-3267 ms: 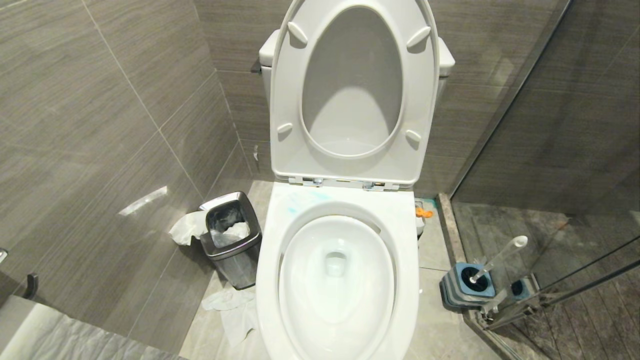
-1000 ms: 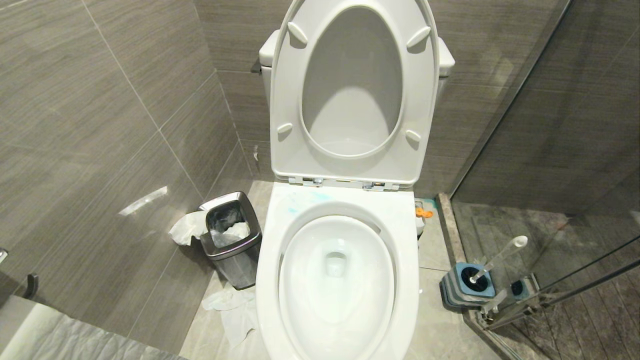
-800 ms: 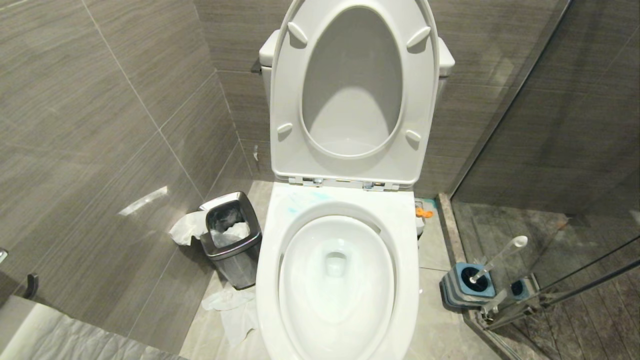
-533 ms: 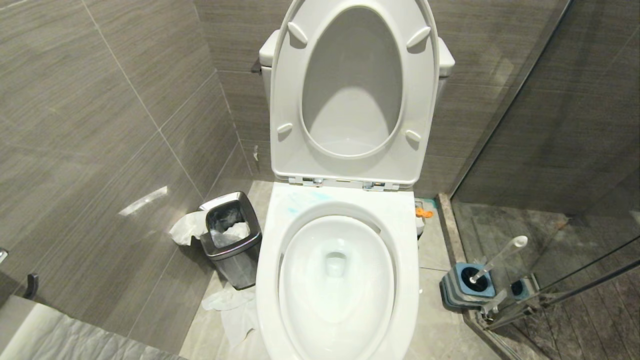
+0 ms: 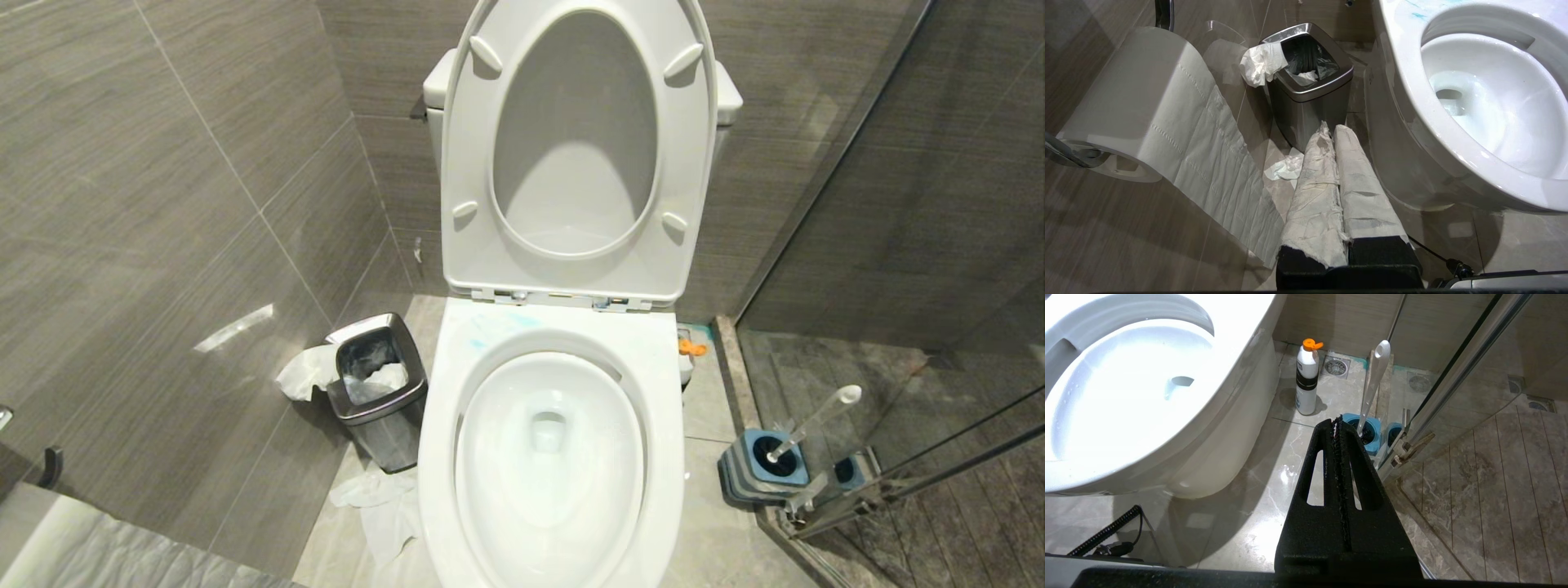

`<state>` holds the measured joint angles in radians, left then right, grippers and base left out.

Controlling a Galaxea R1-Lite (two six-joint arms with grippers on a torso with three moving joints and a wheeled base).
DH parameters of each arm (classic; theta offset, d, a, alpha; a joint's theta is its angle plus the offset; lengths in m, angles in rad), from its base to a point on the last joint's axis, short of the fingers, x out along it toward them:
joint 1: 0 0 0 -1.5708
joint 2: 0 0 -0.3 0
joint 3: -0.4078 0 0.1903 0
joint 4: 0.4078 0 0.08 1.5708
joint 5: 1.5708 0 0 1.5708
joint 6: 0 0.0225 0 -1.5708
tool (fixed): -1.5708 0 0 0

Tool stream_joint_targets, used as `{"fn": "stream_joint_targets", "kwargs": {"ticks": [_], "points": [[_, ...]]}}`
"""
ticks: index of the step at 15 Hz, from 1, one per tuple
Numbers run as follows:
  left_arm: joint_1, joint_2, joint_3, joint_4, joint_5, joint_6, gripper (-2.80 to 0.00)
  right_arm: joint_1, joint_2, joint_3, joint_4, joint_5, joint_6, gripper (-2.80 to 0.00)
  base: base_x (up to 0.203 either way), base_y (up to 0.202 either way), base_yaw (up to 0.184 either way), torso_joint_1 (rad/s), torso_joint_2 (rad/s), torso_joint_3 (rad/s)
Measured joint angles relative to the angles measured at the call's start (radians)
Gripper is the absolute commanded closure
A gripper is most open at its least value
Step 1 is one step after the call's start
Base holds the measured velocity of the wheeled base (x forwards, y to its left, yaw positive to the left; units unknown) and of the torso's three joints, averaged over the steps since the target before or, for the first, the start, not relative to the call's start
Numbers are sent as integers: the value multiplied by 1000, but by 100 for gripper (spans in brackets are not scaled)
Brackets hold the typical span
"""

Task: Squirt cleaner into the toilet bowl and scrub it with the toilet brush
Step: Pour in the cleaning agent

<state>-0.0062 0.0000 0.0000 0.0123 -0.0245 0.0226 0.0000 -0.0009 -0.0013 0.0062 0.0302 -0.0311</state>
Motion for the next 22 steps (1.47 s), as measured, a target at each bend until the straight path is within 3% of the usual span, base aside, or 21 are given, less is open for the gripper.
{"fn": "stream_joint_targets", "kwargs": {"ticks": [16, 22], "points": [[0, 0, 0, 0, 9, 1, 0, 0, 0, 0, 0, 0, 1, 0, 0, 0, 0, 0, 0, 0], [0, 0, 0, 0, 12, 4, 0, 0, 0, 0, 0, 0, 1, 0, 0, 0, 0, 5, 3, -155]]}}
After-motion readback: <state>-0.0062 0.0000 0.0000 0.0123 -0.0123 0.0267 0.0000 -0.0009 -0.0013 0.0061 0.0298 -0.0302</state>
